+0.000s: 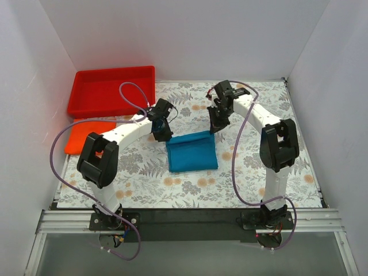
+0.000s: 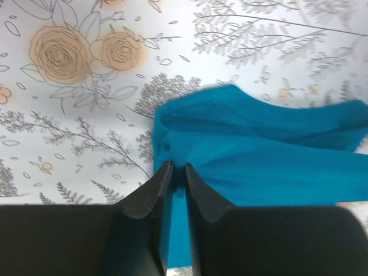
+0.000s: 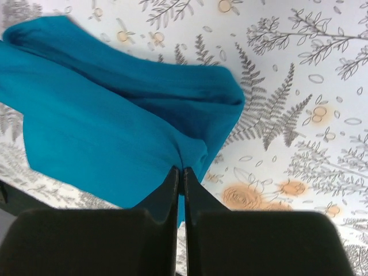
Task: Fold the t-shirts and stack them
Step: Fold the tshirt
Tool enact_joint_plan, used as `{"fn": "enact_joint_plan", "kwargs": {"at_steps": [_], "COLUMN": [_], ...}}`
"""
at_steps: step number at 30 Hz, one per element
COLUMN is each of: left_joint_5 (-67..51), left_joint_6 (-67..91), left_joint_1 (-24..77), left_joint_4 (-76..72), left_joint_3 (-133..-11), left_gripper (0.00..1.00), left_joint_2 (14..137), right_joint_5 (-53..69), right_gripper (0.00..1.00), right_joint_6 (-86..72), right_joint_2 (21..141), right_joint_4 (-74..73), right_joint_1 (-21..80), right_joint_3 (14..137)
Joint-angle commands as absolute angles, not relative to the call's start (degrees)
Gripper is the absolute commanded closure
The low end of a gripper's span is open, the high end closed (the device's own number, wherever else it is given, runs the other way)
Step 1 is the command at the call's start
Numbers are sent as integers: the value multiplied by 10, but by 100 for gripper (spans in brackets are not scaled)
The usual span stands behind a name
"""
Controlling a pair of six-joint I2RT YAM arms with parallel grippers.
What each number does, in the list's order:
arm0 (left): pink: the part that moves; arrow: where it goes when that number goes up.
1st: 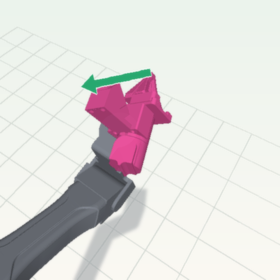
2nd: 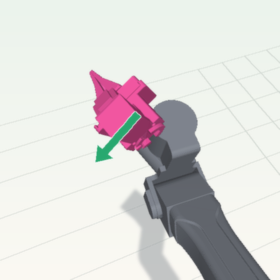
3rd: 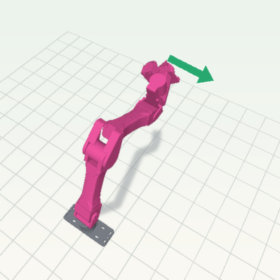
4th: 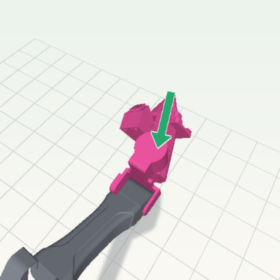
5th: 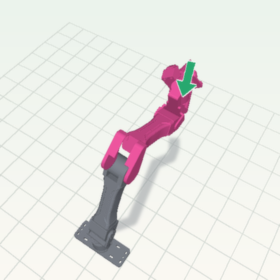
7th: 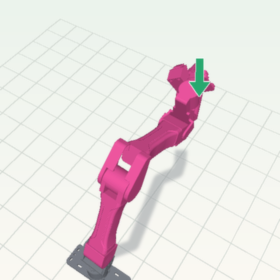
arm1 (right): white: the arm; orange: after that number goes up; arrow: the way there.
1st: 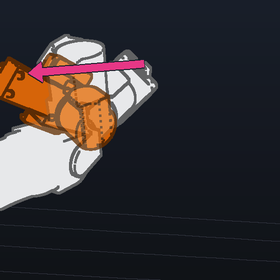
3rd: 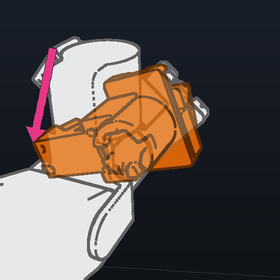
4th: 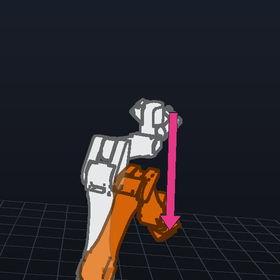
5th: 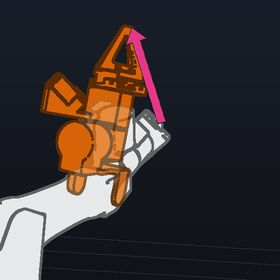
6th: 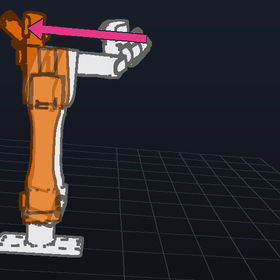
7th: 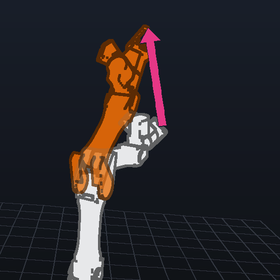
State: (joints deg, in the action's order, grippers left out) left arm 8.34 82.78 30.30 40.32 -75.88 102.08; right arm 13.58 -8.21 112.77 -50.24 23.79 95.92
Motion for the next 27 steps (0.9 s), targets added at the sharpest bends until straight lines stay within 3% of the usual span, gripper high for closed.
{"fn": "enact_joint_plan", "kwargs": {"at_steps": [1, 2, 5, 9, 12, 15, 19, 21, 27], "left_joint_5": [120, 127, 128, 140, 133, 99, 21, 7, 3], "left_joint_6": [824, 825, 819, 814, 817, 817, 829, 841, 865], "left_joint_1": [294, 293, 294, 294, 306, 323, 325, 325, 302], "left_joint_4": [400, 399, 405, 398, 372, 295, 121, 78, -66], "left_joint_3": [-767, -768, -784, -783, -749, -679, -571, -540, -528], "left_gripper": [82, 78, 58, 33, 28, 28, 40, 49, 60], "left_joint_2": [1027, 1030, 1027, 977, 905, 833, 794, 811, 912], "right_joint_5": [125, 120, 106, 91, 118, 211, 343, 367, 434], "right_gripper": [93, 76, 53, 47, 44, 45, 45, 45, 46], "right_joint_6": [-62, -63, -69, -97, -118, -159, -239, -274, -354], "right_joint_2": [1146, 1149, 1139, 1054, 970, 903, 887, 913, 1014], "right_joint_4": [-476, -469, -463, -406, -306, -163, 27, 90, 296], "right_joint_1": [228, 228, 227, 227, 225, 223, 217, 214, 186], "right_joint_3": [977, 979, 986, 938, 836, 713, 606, 586, 552]}}
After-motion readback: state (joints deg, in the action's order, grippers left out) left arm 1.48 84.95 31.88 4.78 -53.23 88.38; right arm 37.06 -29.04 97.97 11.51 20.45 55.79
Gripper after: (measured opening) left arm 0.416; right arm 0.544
